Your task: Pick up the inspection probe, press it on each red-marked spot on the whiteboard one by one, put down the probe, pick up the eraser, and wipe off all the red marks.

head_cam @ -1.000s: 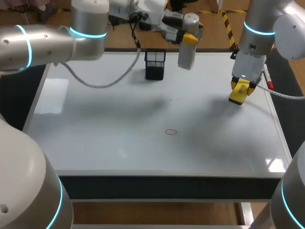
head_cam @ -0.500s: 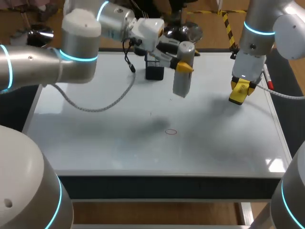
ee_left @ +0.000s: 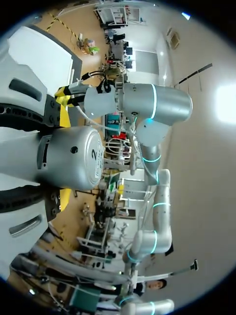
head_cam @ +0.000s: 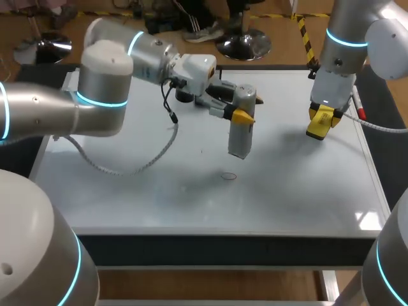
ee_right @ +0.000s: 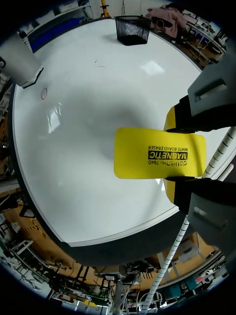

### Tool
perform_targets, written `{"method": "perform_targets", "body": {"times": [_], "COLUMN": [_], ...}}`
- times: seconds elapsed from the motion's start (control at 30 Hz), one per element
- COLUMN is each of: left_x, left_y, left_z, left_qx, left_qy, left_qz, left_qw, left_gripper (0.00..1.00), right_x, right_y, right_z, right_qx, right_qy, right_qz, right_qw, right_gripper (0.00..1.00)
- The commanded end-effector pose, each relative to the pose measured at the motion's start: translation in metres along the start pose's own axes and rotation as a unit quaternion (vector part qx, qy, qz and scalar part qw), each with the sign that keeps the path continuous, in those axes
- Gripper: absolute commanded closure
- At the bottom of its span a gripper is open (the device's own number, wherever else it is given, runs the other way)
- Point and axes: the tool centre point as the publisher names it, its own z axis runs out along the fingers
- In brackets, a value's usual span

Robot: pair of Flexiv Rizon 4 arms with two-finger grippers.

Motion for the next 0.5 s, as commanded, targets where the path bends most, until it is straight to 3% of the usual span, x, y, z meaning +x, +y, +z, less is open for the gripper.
{"method": "perform_targets", "body": {"times": [0.03,0.5], "left_x": [0.003,0.019], "left_y": [0.011,0.04], "left_z": [0.001,0.003], "left_qx": [0.005,0.004], "left_qy": [0.006,0.02], "left_qz": [-0.002,-0.009], "left_qw": [1.0,1.0], "left_gripper": [1.0,1.0], "right_x": [0.0,0.0], "right_y": [-0.001,-0.001], "right_z": [-0.001,-0.001], "right_qx": [0.001,0.001], "right_qy": [0.001,0.001], "right_qz": [-0.001,-0.001], "right_qw": [1.0,1.0], "right_gripper": [1.0,1.0]}}
